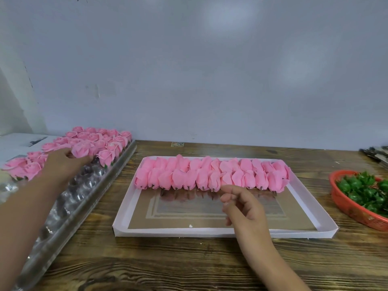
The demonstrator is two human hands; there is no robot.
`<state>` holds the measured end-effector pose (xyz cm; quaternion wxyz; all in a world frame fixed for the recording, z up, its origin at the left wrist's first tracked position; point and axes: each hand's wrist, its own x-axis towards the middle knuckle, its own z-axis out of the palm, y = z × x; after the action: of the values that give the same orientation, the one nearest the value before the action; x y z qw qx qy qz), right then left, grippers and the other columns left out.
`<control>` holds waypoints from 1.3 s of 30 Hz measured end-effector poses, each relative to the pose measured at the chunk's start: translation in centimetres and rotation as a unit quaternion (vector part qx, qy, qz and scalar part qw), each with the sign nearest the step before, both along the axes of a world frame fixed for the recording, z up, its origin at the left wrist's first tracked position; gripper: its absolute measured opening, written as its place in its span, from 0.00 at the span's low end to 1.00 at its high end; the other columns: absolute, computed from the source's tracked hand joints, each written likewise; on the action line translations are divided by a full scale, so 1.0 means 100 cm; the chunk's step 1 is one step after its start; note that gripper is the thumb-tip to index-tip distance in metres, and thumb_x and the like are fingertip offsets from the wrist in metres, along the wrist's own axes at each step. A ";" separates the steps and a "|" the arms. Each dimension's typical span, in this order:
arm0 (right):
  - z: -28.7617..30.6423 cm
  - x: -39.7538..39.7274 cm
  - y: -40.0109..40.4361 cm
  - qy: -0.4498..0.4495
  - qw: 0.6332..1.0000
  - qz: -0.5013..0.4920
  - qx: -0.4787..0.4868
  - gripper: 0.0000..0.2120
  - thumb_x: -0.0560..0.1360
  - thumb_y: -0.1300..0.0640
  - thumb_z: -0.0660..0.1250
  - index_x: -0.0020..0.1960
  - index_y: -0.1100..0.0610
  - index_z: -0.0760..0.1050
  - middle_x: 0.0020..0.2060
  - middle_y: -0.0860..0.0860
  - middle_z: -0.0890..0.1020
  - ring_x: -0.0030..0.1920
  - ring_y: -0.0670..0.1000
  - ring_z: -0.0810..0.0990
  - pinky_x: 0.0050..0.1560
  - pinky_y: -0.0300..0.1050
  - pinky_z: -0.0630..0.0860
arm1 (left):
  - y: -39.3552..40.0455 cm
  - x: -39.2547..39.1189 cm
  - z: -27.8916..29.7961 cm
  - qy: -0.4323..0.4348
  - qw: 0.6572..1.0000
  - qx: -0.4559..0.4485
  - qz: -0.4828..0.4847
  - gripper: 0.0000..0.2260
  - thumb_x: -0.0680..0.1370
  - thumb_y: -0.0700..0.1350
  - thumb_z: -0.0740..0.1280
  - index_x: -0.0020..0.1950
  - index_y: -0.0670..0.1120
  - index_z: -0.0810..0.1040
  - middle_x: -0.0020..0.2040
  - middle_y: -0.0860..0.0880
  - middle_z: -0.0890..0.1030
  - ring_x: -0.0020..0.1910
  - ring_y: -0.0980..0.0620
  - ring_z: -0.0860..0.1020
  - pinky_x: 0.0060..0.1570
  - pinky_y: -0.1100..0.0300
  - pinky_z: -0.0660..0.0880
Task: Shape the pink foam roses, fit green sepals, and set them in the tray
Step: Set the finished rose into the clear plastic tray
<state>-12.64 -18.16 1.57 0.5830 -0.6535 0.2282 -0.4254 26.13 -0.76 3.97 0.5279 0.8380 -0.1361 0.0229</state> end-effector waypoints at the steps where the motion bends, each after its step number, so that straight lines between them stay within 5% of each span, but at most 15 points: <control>1: 0.000 0.000 0.000 -0.001 1.000 0.002 -0.002 0.21 0.74 0.68 0.65 0.49 0.40 0.81 0.40 0.42 0.81 0.40 0.41 0.77 0.45 0.46 0.73 | 0.000 0.002 -0.003 -0.003 1.000 0.006 0.000 0.14 0.75 0.44 0.76 0.38 0.49 0.72 0.33 0.50 0.71 0.31 0.53 0.68 0.33 0.62 0.64; 5: 0.002 0.001 0.001 0.003 1.000 0.003 0.002 0.18 0.67 0.59 0.63 0.48 0.39 0.81 0.40 0.42 0.81 0.39 0.41 0.76 0.43 0.43 0.72 | -0.001 0.002 -0.006 0.001 0.998 0.065 0.003 0.17 0.75 0.44 0.76 0.56 0.34 0.77 0.36 0.44 0.78 0.32 0.48 0.75 0.38 0.53 0.77; 9: 0.000 0.000 0.001 0.013 1.000 0.006 -0.010 0.17 0.68 0.59 0.63 0.48 0.39 0.81 0.41 0.43 0.81 0.39 0.41 0.76 0.44 0.44 0.73 | -0.004 -0.001 -0.009 -0.012 0.998 0.060 0.005 0.22 0.75 0.46 0.76 0.63 0.37 0.77 0.36 0.46 0.79 0.30 0.48 0.77 0.31 0.59 0.73; 16: -0.001 0.000 0.000 0.020 1.000 0.004 -0.022 0.16 0.69 0.58 0.63 0.49 0.39 0.81 0.42 0.43 0.81 0.38 0.41 0.76 0.44 0.45 0.73 | -0.010 0.002 -0.012 -0.021 0.997 0.067 -0.001 0.26 0.75 0.45 0.76 0.69 0.38 0.74 0.38 0.44 0.79 0.31 0.48 0.75 0.34 0.58 0.73; 24: 0.000 -0.001 0.001 0.028 0.999 0.003 -0.026 0.17 0.69 0.58 0.63 0.49 0.37 0.80 0.42 0.43 0.81 0.40 0.41 0.77 0.44 0.44 0.73 | -0.016 0.009 -0.012 -0.048 0.993 0.106 0.015 0.22 0.74 0.47 0.76 0.64 0.38 0.78 0.34 0.47 0.78 0.32 0.46 0.77 0.38 0.51 0.77; 27: 0.000 -0.001 0.001 0.028 0.999 0.006 -0.023 0.17 0.70 0.58 0.63 0.49 0.38 0.80 0.42 0.43 0.81 0.40 0.41 0.76 0.43 0.42 0.72 | -0.015 0.011 -0.010 -0.073 0.987 0.141 0.001 0.15 0.75 0.48 0.75 0.54 0.39 0.81 0.31 0.48 0.78 0.31 0.48 0.77 0.31 0.59 0.70; 31: 0.000 -0.001 0.002 0.024 0.999 0.008 -0.022 0.18 0.71 0.61 0.64 0.50 0.40 0.80 0.41 0.44 0.81 0.40 0.42 0.77 0.43 0.43 0.72 | -0.009 0.018 -0.009 -0.107 0.972 0.210 -0.018 0.15 0.76 0.51 0.74 0.40 0.41 0.76 0.31 0.41 0.80 0.29 0.43 0.79 0.32 0.53 0.77; 37: 0.000 0.001 0.003 0.022 1.000 0.012 -0.013 0.17 0.68 0.59 0.62 0.49 0.41 0.81 0.41 0.43 0.81 0.41 0.42 0.77 0.43 0.42 0.72 | -0.006 0.020 -0.008 -0.127 0.950 0.283 -0.045 0.23 0.77 0.54 0.71 0.61 0.37 0.76 0.40 0.39 0.82 0.37 0.39 0.81 0.39 0.48 0.80; 39: -0.001 0.001 0.003 0.027 0.999 0.013 -0.012 0.17 0.68 0.59 0.62 0.49 0.41 0.81 0.41 0.43 0.82 0.41 0.42 0.77 0.43 0.41 0.71 | -0.006 0.022 -0.006 -0.116 0.948 0.291 -0.052 0.20 0.77 0.54 0.72 0.58 0.39 0.77 0.40 0.39 0.83 0.40 0.39 0.81 0.42 0.48 0.79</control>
<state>-12.54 -17.84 1.50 0.5746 -0.6743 0.2302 -0.4028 28.33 -1.32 3.38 0.2420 0.9385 -0.2406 0.0514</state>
